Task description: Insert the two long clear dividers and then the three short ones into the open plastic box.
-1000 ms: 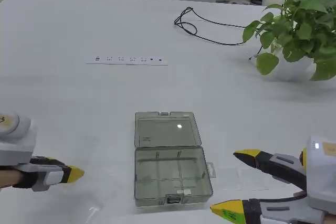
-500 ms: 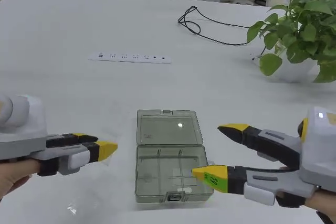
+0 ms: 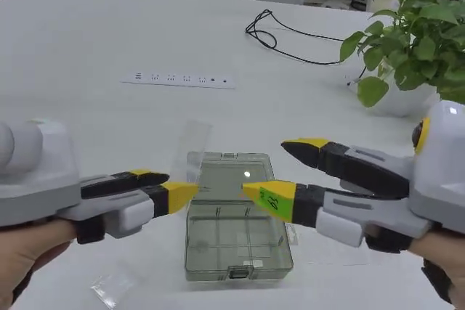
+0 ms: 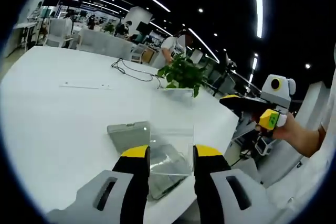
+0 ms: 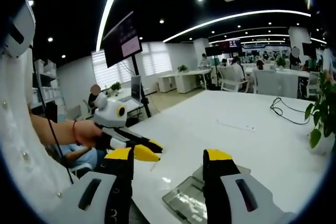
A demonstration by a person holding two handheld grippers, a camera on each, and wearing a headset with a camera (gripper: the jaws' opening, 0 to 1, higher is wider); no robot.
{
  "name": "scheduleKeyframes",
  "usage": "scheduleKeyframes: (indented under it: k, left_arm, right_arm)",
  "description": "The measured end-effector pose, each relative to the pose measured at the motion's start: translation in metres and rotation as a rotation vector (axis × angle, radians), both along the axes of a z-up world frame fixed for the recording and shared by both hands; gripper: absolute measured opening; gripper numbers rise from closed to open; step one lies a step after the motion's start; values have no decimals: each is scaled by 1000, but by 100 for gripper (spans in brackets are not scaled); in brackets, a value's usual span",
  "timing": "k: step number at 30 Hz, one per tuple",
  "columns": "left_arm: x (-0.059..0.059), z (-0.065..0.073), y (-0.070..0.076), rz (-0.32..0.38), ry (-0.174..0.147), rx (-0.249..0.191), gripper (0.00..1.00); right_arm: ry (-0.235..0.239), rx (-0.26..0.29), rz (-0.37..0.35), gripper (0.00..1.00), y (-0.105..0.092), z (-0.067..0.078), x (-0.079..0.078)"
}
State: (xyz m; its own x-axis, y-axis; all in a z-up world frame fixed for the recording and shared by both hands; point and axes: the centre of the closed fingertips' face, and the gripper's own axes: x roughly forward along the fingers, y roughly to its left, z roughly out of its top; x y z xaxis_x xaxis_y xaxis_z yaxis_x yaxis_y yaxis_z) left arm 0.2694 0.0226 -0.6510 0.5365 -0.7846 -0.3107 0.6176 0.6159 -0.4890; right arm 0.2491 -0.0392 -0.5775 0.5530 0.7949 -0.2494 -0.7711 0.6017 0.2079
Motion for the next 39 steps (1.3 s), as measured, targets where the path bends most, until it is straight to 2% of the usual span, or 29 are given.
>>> scheduleKeyframes:
  k: [4, 8, 10, 13, 22, 29, 34, 39]
  left_arm:
    - [-3, 10, -8, -16, -24, -18, 31]
    - [-6, 17, -13, -27, -38, -26, 31]
    - [-7, 20, -14, -31, -45, -29, 31]
    - [-9, 24, -17, -42, -64, -24, 31]
    - [-9, 34, -23, -62, -127, -12, 31]
    - [-9, 35, -28, -79, -145, 7, 31]
    - [-10, 37, -31, -87, -158, 14, 31]
    - [-10, 38, -32, -93, -169, 26, 31]
  right_arm:
    - [-5, -13, -25, 45, 8, 1, 3]
    - [24, -2, -56, 38, 12, -3, 6]
    - [33, -20, -80, 32, 8, -7, 8]
    - [68, 19, -141, 31, 1, -8, 14]
    - [88, 46, -161, 27, -1, -7, 15]
    - [110, 49, -126, 22, 11, -10, 8]
    - [119, 37, -143, 20, 11, -15, 10]
    - [149, 66, -161, 16, 11, -15, 12]
